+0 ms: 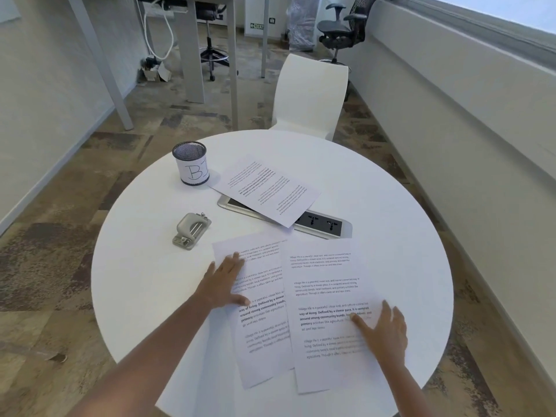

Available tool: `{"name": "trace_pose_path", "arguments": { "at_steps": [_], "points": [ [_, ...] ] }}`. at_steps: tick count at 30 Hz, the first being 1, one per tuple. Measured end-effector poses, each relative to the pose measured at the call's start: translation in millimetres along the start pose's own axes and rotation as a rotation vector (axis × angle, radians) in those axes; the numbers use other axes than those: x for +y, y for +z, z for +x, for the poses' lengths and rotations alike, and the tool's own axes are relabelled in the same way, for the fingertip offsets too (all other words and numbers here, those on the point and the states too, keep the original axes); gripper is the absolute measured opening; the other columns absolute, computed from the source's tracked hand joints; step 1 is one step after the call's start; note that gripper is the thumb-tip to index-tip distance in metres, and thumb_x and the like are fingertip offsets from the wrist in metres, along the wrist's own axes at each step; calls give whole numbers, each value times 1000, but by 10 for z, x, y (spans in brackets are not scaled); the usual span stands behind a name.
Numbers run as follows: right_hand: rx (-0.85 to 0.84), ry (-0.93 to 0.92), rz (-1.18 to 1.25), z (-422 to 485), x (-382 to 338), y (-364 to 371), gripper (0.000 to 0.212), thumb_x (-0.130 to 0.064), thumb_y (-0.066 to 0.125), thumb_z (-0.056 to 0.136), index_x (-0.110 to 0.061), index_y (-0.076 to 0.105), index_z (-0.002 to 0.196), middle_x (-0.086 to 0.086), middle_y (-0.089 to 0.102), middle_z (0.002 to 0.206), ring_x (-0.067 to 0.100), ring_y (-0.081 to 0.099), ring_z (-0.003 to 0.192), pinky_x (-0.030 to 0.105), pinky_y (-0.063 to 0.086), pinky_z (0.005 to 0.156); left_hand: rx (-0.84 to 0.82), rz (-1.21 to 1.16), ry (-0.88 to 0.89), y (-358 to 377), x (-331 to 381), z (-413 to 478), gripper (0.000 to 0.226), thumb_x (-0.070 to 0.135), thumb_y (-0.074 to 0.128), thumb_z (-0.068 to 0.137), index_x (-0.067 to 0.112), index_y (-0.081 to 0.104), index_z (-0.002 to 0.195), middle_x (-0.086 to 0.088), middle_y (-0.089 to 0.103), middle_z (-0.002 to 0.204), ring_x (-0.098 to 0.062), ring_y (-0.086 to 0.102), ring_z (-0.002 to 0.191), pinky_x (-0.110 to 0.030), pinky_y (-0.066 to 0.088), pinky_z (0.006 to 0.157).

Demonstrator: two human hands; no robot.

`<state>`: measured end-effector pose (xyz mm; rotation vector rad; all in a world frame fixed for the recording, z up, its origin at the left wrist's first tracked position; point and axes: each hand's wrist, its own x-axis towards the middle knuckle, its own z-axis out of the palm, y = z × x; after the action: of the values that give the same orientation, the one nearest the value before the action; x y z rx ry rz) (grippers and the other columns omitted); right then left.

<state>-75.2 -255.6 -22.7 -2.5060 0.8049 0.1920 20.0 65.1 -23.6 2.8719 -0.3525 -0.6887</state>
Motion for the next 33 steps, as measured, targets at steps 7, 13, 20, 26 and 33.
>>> {"name": "trace_pose_path", "arguments": {
  "at_steps": [7, 13, 20, 26, 33],
  "points": [
    [-1, -8, -46, 17, -245, 39, 76, -41, 68, 77, -2, 35, 133, 19, 35, 138, 38, 33, 126, 45, 37, 100, 95, -153, -281, 146, 26, -65, 103, 64, 52, 78, 11, -3, 148, -14, -11, 158, -26, -6, 147, -48, 3, 118],
    [-24, -74, -91, -87, -613, 230, 71, -45, 63, 80, -5, 36, 131, 14, 36, 135, 34, 36, 123, 42, 40, 96, 107, -180, -204, 89, 175, -3, 68, 46, 36, 95, 13, 10, 148, -12, -4, 159, -24, 2, 146, -42, 13, 118],
    [-73, -72, 28, -118, -782, 326, 73, -42, 62, 82, -4, 31, 136, 17, 36, 136, 35, 33, 126, 45, 39, 97, 248, -395, -410, -30, 330, -84, 51, 33, 45, 95, 2, 33, 134, -19, 31, 140, -31, 36, 129, -41, 40, 99],
    [1, 6, 27, -128, -660, 304, 53, -26, 57, 87, -1, 39, 130, 20, 39, 131, 37, 36, 121, 45, 39, 96, 285, -444, -465, 80, 370, -241, 39, 25, 47, 93, -4, 45, 120, -18, 41, 128, -32, 42, 121, -39, 44, 93],
    [-53, -77, -5, -188, -1026, 470, 48, -27, 54, 89, -1, 41, 127, 18, 40, 128, 35, 38, 120, 40, 41, 94, 185, -548, -401, -88, 403, -76, 42, 26, 48, 92, -3, 43, 122, -18, 35, 132, -31, 38, 123, -39, 40, 100]
  ]
}}
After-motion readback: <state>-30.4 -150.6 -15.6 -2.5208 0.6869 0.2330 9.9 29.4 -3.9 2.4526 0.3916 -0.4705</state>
